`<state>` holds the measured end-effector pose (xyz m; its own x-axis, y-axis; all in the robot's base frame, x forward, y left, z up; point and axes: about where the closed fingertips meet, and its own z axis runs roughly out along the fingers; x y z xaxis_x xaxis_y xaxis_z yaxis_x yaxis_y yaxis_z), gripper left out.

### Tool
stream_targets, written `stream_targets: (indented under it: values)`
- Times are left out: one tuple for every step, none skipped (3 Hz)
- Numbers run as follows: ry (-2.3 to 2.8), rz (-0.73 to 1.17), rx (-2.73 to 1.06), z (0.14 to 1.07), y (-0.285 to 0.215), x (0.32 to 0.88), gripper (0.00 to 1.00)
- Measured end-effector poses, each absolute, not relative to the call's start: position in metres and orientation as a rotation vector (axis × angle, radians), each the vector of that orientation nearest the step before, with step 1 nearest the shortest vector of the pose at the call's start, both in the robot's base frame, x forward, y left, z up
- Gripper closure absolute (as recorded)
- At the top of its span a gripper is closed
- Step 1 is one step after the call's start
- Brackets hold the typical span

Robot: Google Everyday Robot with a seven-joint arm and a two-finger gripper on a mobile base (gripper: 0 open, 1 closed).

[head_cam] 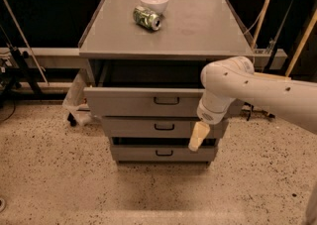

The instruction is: Close top drawer

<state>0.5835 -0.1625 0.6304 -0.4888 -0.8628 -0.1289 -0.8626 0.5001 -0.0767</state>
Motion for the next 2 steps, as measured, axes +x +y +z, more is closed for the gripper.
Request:
stream_targets:
  values:
    - [2.574, -0.067, -1.459, 0.654, -0.156, 0.623, 0.00]
    - [2.581, -0.102, -1.446, 0.660, -0.155, 0.639, 0.00]
